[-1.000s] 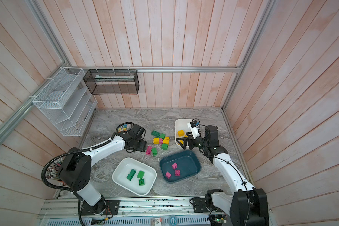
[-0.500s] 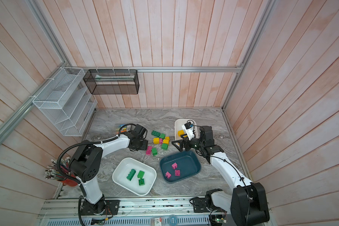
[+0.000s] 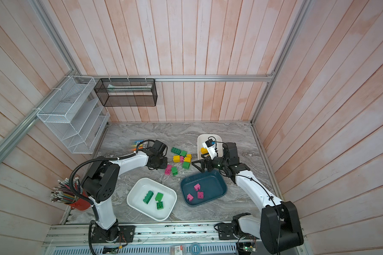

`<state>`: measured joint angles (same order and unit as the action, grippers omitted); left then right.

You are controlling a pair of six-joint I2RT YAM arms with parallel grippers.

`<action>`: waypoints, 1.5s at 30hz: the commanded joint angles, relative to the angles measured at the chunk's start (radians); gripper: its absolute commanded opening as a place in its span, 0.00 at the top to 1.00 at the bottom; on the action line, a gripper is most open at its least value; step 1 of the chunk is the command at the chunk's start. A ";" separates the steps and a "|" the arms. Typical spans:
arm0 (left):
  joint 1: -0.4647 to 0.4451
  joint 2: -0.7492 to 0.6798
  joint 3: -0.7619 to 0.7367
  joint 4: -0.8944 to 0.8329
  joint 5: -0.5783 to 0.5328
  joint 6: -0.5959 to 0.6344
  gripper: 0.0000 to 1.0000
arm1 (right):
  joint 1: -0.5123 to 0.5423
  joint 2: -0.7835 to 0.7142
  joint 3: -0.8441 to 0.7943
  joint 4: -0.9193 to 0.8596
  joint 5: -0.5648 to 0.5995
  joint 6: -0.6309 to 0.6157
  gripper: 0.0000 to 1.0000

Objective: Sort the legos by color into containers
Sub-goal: 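Carry the green brick with the left gripper into the near white tray and release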

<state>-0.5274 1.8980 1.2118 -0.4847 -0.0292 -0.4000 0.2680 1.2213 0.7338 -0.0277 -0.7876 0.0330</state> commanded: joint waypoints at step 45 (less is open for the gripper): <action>-0.342 -0.526 -0.375 -0.195 0.336 -0.141 0.40 | -0.085 0.072 0.104 -0.145 0.024 -0.122 0.02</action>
<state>-0.8852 1.3758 0.8082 -0.6800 0.2939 -0.5713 0.1879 1.3014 0.8257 -0.1581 -0.7677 -0.0757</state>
